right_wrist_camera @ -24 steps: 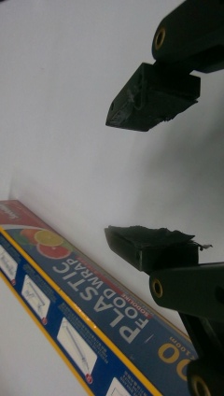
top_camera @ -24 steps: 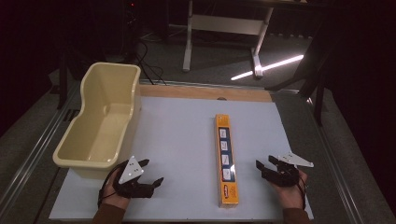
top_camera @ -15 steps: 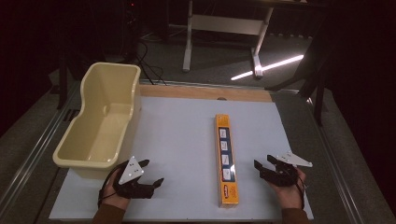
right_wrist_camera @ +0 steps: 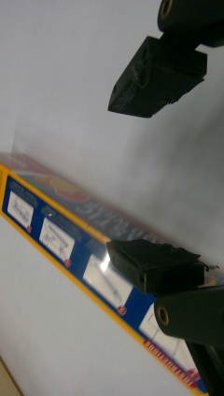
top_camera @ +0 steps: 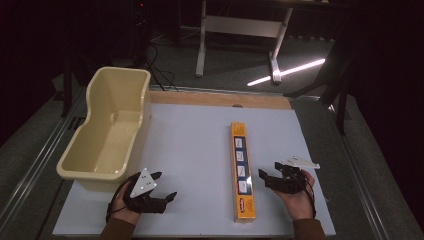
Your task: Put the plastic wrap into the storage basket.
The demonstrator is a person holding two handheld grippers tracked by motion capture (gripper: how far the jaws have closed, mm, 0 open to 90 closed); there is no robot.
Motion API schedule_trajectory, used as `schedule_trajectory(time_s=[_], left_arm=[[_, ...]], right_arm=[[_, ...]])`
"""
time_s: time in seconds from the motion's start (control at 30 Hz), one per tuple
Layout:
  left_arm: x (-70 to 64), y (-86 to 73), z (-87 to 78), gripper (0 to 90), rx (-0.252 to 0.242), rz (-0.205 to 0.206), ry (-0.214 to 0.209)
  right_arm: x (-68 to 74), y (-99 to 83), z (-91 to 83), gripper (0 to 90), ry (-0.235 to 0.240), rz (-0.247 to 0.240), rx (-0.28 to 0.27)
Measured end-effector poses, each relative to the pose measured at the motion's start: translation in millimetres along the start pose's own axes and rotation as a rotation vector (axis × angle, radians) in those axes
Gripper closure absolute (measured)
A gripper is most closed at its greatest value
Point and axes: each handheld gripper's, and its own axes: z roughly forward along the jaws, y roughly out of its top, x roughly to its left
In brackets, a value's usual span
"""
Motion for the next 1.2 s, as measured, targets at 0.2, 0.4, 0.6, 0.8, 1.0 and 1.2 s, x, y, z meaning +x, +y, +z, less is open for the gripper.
schedule_trajectory(time_s=[0.2,0.4,0.6,0.8,1.0,1.2], left_arm=[[0.8,-0.3,-0.1,18.8,0.006,0.001,0.002],[0.5,-0.4,-1.0,18.8,0.005,0.001,0.006],[3.1,-0.8,-3.9,19.0,-0.012,-0.016,0.02],[2.4,-0.8,-3.4,19.0,-0.007,-0.01,0.019],[2.9,-0.9,-4.0,19.0,-0.014,-0.012,0.02],[2.9,-1.0,-4.1,19.0,-0.014,-0.012,0.019]], right_arm=[[16.6,15.6,14.4,21.1,0.025,-0.002,0.033],[32.4,29.8,30.1,16.2,0.05,-0.019,0.086],[37.5,39.6,46.4,15.6,0.032,0.006,0.134],[42.6,45.7,62.2,15.5,0.021,0.024,0.19],[44.0,55.6,74.4,16.6,-0.009,0.057,0.255],[43.1,64.0,81.4,20.6,-0.037,0.095,0.313]])
